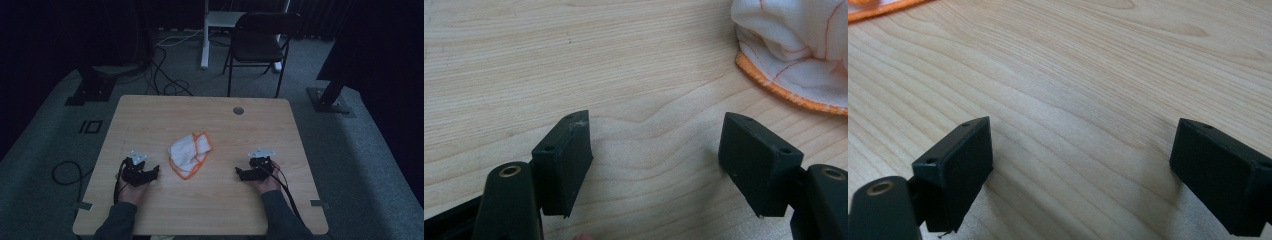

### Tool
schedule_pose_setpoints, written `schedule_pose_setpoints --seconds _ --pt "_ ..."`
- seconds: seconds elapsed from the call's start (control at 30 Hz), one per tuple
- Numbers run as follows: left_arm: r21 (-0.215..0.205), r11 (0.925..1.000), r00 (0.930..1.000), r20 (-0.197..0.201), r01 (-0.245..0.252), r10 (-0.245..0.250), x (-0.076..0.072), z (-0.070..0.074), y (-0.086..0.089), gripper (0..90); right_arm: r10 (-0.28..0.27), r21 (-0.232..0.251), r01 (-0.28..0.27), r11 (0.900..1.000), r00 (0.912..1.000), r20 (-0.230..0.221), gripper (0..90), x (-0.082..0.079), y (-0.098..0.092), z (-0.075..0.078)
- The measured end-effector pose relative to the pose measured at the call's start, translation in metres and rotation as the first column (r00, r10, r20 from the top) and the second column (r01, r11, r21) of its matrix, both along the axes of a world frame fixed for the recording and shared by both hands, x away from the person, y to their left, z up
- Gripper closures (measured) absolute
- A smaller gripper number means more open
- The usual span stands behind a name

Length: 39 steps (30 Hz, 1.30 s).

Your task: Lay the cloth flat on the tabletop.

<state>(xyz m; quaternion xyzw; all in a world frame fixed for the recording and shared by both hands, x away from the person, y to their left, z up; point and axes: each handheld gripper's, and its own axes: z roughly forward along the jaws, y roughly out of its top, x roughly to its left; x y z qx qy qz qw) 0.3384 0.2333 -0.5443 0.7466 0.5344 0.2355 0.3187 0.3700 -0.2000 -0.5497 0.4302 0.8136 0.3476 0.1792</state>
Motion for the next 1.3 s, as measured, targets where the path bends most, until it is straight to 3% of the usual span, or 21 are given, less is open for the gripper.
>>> schedule_pose_setpoints --seconds 0.33,0.67,0.7,0.83,0.87,1.03,1.3 --pt "0.0 0.9997 0.9997 0.001 -0.026 0.026 -0.001 0.0 -0.002 30.1 0.018 0.005 -0.018 1.0 0.9998 0.011 16.0 0.0 0.003 0.0" --pt "-0.001 0.9998 0.9998 0.006 -0.019 0.019 -0.003 0.0 -0.003 33.9 0.038 0.014 -0.039 0.999 0.9988 0.03 38.0 -0.003 0.008 0.003" --pt "0.002 1.0 0.9999 0.008 -0.009 0.009 -0.004 0.0 -0.003 36.4 0.043 0.008 -0.044 0.999 0.9984 0.035 43.1 -0.004 0.01 0.004" --pt "0.0 1.0 1.0 0.008 -0.004 0.004 -0.004 0.0 -0.004 37.0 0.052 0.009 -0.053 0.999 0.996 0.073 47.8 -0.009 0.014 0.01" --pt "-0.003 1.0 1.0 0.007 0.005 -0.005 -0.004 0.0 -0.005 37.1 0.057 0.035 -0.06 0.998 0.995 0.081 50.2 -0.012 0.016 0.014" --pt "-0.014 0.9992 0.9993 0.001 0.037 -0.037 -0.008 0.002 -0.008 42.6 0.08 0.055 -0.086 0.995 0.9917 0.1 54.8 -0.017 0.021 0.021" --pt "-0.05 0.9907 0.9913 0.042 0.126 -0.124 -0.018 0.011 -0.023 46.8 0.11 0.057 -0.116 0.992 0.9886 0.103 60.5 -0.018 0.027 0.028"
